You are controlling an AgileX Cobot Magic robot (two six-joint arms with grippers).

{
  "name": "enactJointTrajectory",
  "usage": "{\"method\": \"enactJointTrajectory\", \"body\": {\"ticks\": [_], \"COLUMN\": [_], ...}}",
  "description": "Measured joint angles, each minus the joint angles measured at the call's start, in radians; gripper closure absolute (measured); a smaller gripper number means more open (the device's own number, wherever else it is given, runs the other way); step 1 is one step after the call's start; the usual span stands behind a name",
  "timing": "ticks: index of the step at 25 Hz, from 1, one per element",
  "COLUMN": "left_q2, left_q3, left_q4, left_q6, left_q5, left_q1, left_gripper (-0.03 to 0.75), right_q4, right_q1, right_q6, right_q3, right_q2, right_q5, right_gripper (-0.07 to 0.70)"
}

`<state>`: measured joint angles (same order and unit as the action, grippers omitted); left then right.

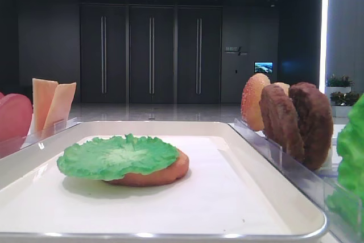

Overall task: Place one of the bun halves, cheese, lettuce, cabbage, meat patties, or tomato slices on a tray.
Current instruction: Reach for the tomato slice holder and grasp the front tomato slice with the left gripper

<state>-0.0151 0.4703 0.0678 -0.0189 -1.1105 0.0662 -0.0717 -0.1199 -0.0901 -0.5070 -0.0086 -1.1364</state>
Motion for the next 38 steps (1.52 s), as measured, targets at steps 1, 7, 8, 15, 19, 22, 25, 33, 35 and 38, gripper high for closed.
{"method": "enactJointTrajectory", "body": {"ticks": [1,7,8,15,19,22,25,33,35,38], "left_q2": [0.000,0.000,0.000,0.000,0.000,0.000,0.000,0.000,0.000,0.008], "left_q3": [0.000,0.000,0.000,0.000,0.000,0.000,0.000,0.000,0.000,0.000], "left_q4": [0.000,0.000,0.000,0.000,0.000,0.000,0.000,0.000,0.000,0.001], "left_q6": [0.000,0.000,0.000,0.000,0.000,0.000,0.000,0.000,0.000,0.009], "left_q5": [0.000,0.000,0.000,0.000,0.000,0.000,0.000,0.000,0.000,0.000], "left_q1": [0.000,0.000,0.000,0.000,0.000,0.000,0.000,0.000,0.000,0.000], "left_gripper": [0.265,0.265,0.265,0.265,0.265,0.265,0.265,0.265,0.265,0.268], "right_q4": [0.000,0.000,0.000,0.000,0.000,0.000,0.000,0.000,0.000,0.000], "right_q1": [0.000,0.000,0.000,0.000,0.000,0.000,0.000,0.000,0.000,0.000], "right_q6": [0.000,0.001,0.001,0.001,0.001,0.001,0.002,0.002,0.002,0.002], "right_q3": [0.000,0.001,0.001,0.001,0.001,0.001,0.001,0.001,0.001,0.001], "right_q2": [0.000,0.000,0.000,0.000,0.000,0.000,0.000,0.000,0.000,0.000], "right_q5": [0.000,0.000,0.000,0.000,0.000,0.000,0.000,0.000,0.000,0.000], "right_gripper": [0.266,0.266,0.266,0.266,0.266,0.266,0.266,0.266,0.266,0.266]}}
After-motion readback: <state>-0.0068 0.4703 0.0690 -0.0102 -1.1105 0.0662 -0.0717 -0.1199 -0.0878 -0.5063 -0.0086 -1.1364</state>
